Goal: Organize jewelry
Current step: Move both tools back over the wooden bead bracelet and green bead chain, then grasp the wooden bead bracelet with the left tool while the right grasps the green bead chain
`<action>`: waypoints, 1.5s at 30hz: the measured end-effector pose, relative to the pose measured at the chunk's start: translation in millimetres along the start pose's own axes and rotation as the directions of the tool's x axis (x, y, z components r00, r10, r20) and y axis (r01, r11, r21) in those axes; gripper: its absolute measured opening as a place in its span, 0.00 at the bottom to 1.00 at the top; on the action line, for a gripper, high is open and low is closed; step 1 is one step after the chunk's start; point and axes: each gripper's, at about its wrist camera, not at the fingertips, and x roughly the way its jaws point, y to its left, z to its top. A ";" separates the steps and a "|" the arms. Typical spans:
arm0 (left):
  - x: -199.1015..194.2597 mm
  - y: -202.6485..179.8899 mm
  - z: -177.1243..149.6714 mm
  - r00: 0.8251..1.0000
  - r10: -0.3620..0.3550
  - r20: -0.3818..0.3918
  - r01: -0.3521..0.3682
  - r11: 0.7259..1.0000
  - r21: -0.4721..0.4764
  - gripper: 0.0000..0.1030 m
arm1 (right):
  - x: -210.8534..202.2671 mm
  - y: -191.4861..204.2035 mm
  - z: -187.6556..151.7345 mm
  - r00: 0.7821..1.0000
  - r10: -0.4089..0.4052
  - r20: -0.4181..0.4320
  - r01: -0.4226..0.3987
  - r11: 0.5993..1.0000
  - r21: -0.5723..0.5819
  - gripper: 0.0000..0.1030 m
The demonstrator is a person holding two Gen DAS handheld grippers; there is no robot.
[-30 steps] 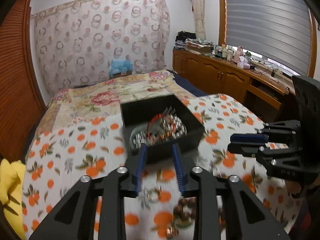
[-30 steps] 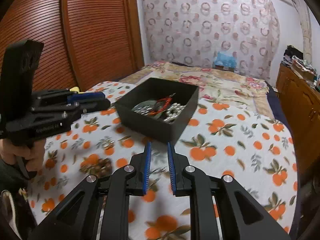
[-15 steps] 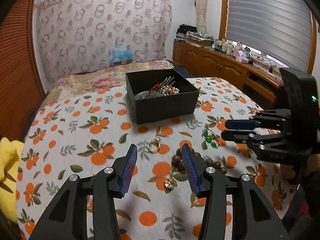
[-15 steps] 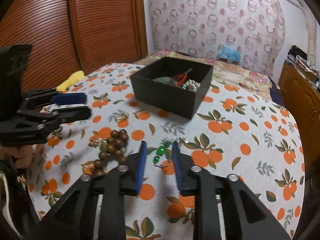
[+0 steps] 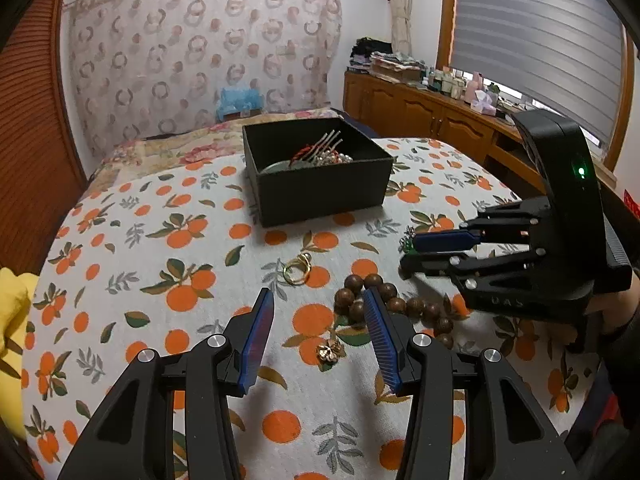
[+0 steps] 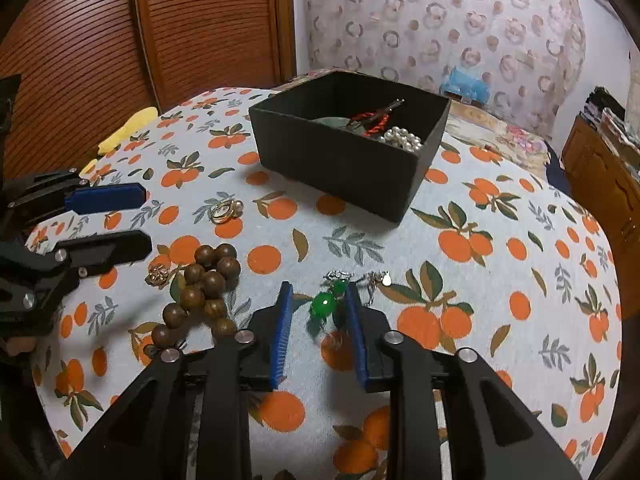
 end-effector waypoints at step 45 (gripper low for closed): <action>30.1 -42.4 -7.5 0.989 -0.093 -0.118 0.101 0.993 0.062 0.15 | -53.3 -11.8 -53.0 0.998 0.032 0.063 -0.038 0.994 0.101 0.13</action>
